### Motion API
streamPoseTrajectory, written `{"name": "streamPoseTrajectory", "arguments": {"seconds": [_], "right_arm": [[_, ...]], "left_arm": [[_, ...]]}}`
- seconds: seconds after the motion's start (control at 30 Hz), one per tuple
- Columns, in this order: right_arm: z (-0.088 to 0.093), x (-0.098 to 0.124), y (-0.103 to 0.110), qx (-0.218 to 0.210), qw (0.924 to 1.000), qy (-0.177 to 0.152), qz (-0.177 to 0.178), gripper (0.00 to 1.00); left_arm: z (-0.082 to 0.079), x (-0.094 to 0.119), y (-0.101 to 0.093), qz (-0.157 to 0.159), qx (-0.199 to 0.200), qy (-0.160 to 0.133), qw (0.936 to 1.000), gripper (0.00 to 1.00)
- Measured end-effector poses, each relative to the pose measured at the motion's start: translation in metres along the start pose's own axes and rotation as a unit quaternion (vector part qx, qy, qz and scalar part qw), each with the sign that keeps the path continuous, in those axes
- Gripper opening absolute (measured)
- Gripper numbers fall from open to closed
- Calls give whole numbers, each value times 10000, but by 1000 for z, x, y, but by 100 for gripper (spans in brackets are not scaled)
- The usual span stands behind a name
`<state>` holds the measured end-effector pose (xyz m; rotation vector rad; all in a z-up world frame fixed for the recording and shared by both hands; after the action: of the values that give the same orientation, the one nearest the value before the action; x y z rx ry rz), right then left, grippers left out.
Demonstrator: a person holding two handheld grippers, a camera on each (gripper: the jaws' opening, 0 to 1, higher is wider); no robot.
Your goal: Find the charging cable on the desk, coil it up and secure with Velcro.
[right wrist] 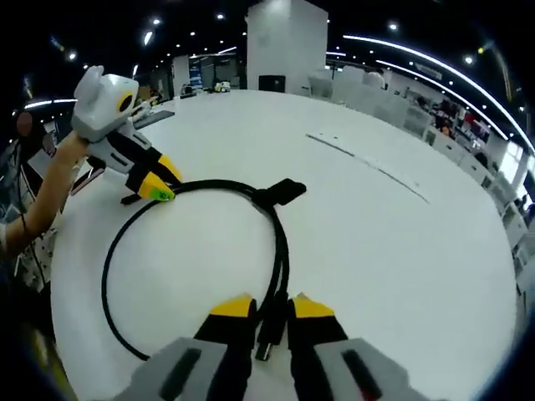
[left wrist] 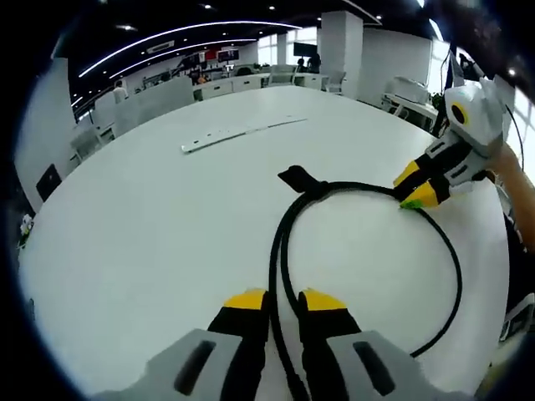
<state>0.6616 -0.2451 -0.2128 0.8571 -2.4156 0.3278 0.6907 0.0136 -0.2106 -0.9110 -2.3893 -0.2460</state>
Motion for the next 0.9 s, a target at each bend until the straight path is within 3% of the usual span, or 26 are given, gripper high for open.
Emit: {"name": "streamPoseTrajectory", "arguments": {"seconds": [0.1, 0.23, 0.47, 0.63, 0.9], "right_arm": [[0, -2, 2, -18, 9997, 2, 226, 16], [0, -4, 4, -479, 9972, -17, 571, 15], [1, -7, 4, -439, 9962, -138, 740, 15], [-1, -12, 0, -441, 9953, -236, 829, 15], [0, -10, -1, -471, 9963, -321, 650, 15]], "left_arm": [[-1, 2, -2, -241, 372, 125, 9989, 10], [-2, 3, 0, -432, 542, 206, 9974, 9], [-4, 6, 10, -784, 688, 186, 9944, 8], [-4, 9, 20, -779, 751, 199, 9939, 8], [-6, 8, 29, -637, 631, 250, 9957, 9]]}}
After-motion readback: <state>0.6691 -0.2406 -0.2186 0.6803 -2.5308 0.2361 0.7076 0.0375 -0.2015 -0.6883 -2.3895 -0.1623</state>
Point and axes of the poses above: the point that each gripper's makers call its tool centre point, and the gripper's own axes: x roughly backward along the fingers, y roughly to its left, z roughly out of its underside, the point moved 9 cm from there along x, roughly backward along the fingers, and after that the axes turned 12 degrees about -y, right-handed, at the moved point
